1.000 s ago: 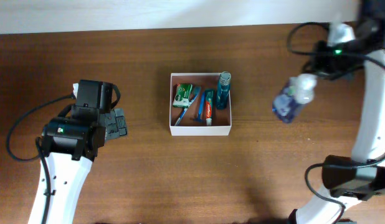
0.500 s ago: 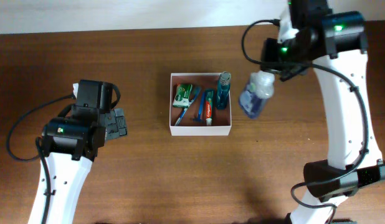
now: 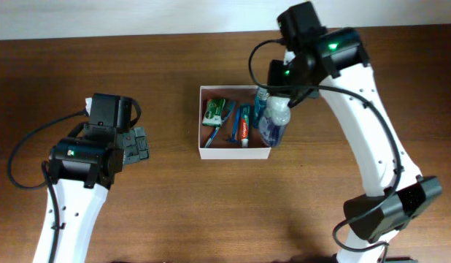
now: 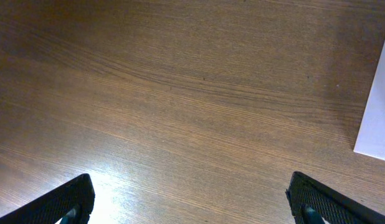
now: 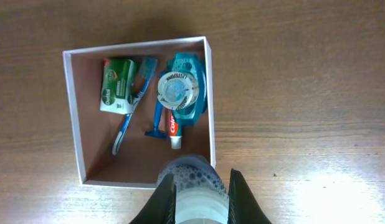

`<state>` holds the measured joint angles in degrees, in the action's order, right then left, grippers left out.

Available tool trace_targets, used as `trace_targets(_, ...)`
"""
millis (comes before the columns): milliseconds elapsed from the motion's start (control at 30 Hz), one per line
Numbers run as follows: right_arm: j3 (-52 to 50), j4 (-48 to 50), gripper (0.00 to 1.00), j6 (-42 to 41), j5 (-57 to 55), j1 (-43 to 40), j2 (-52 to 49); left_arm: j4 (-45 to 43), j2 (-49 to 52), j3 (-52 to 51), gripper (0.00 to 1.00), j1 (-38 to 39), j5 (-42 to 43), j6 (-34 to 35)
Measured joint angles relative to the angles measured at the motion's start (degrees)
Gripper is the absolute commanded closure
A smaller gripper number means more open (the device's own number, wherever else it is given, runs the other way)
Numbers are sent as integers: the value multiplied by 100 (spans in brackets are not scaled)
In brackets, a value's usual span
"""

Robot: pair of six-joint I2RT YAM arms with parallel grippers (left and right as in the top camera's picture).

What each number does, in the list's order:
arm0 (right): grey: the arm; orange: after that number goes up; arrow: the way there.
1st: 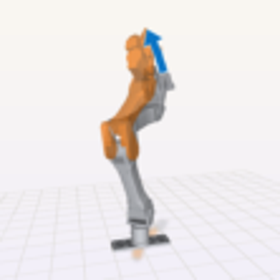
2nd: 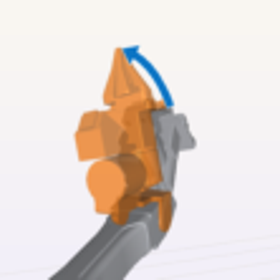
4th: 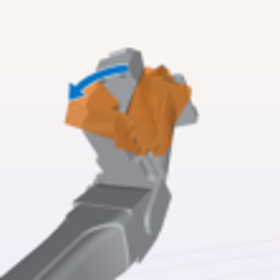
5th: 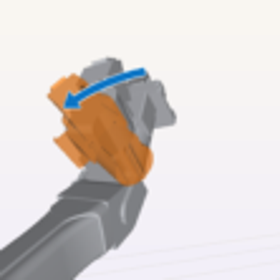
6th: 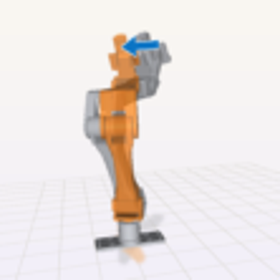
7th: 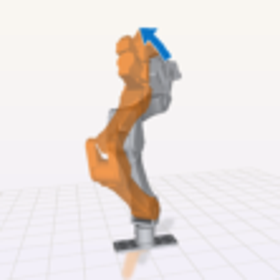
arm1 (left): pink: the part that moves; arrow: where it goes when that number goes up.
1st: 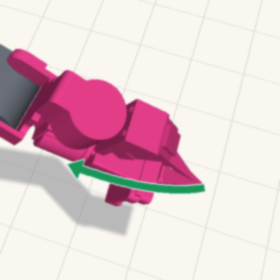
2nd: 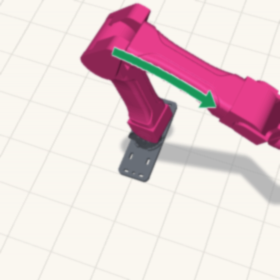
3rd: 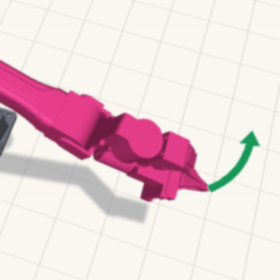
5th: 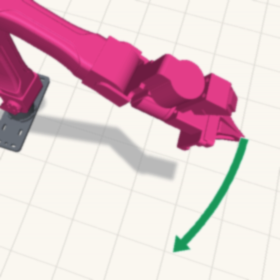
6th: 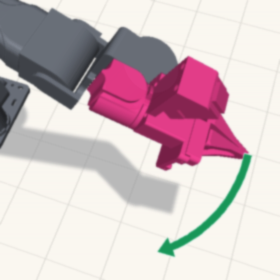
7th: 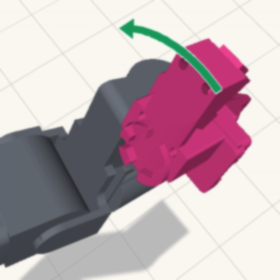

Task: Pack container
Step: 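Lift the pump bottle and carry it left into the pink box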

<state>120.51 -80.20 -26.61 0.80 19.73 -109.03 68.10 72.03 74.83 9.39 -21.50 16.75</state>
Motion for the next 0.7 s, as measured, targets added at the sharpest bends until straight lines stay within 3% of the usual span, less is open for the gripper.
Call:
trace_targets(233,-566,599,92,-46,-83,140,0,0,0,0,1,0,0,0)
trace_targets(700,-686,758,91,-20,-83,160,0,0,0,0,1,0,0,0)
